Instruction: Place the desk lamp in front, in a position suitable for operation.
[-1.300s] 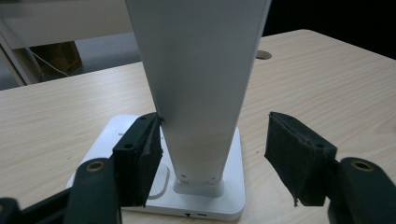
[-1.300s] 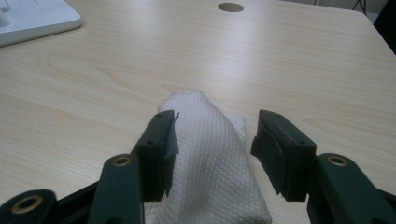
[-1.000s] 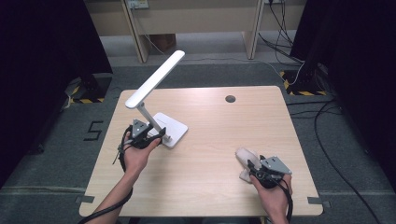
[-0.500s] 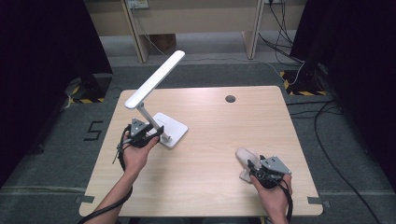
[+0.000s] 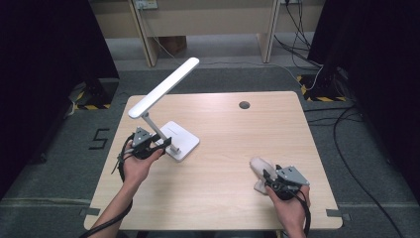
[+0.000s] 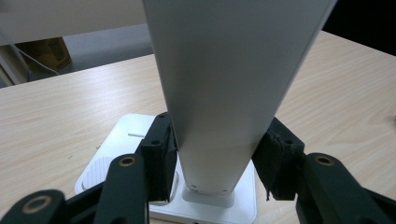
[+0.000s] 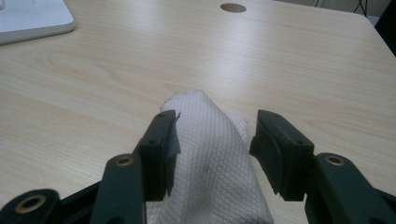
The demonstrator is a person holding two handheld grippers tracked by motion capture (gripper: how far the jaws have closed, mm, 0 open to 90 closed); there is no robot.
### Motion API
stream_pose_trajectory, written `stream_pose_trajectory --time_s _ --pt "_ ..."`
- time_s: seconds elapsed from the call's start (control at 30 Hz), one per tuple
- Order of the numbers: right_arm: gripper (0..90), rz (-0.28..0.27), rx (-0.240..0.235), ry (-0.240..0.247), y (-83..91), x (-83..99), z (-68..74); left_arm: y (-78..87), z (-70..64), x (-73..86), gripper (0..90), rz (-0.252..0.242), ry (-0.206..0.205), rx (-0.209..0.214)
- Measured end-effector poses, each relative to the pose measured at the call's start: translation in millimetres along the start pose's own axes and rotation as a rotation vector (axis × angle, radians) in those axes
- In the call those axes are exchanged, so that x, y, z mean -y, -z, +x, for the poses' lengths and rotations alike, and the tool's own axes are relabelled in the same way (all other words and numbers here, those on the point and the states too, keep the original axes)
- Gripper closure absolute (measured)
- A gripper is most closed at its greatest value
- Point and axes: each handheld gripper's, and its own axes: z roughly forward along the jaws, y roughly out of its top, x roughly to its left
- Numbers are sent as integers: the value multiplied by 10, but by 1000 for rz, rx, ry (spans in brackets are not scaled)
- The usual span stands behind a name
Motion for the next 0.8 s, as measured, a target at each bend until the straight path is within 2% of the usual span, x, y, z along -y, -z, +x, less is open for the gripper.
stream_pose_trajectory --time_s 0.03,0.4,0.47,0.8 --pt "493 0 1 -1 0 -1 0 16 8 2 522 4 -9 19" --pt "492 -4 4 5 1 -7 4 62 10 23 523 6 -46 110" --pt "492 -4 4 5 2 -7 6 70 18 24 523 10 -60 144" --pt "490 -5 6 3 3 -12 7 68 13 26 523 9 -93 223"
